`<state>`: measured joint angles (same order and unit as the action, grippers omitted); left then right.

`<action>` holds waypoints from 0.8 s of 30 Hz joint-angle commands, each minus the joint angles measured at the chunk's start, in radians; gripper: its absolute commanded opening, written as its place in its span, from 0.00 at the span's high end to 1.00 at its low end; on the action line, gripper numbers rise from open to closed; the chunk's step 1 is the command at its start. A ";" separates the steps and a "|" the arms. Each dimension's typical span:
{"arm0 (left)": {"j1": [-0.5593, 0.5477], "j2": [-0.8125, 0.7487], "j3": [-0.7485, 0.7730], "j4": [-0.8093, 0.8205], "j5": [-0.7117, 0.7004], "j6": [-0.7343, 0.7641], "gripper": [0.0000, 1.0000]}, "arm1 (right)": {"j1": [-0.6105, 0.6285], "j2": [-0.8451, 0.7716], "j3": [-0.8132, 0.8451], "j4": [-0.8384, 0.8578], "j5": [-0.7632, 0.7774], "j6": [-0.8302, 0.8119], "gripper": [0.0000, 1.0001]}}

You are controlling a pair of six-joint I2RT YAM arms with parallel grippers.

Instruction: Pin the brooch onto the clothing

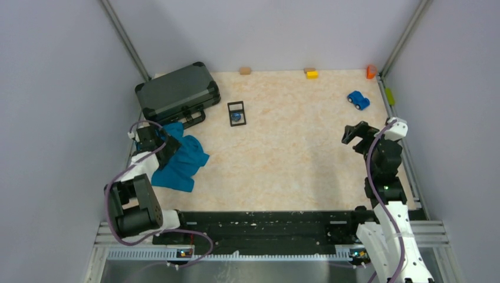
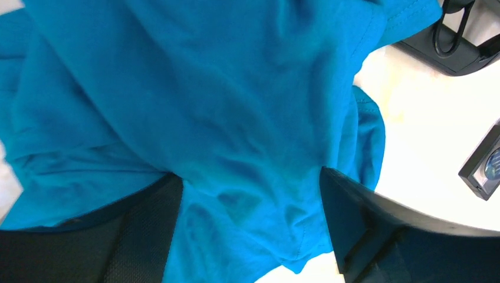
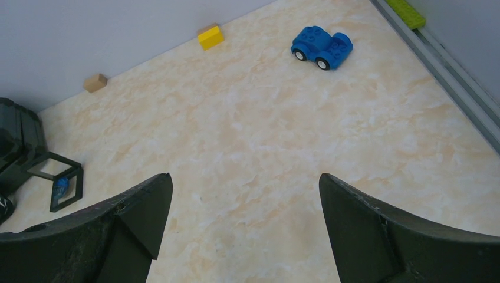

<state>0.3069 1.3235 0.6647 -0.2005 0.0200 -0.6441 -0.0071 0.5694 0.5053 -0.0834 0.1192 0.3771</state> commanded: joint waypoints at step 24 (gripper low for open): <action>-0.408 -0.354 0.591 -0.446 0.401 0.304 1.00 | -0.004 0.020 0.068 0.086 -0.314 -0.034 0.05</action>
<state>0.0929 0.9539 1.0821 -0.4805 0.3130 -0.4622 -0.0074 0.5827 0.5060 -0.0257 -0.1276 0.3595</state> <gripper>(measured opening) 0.012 0.951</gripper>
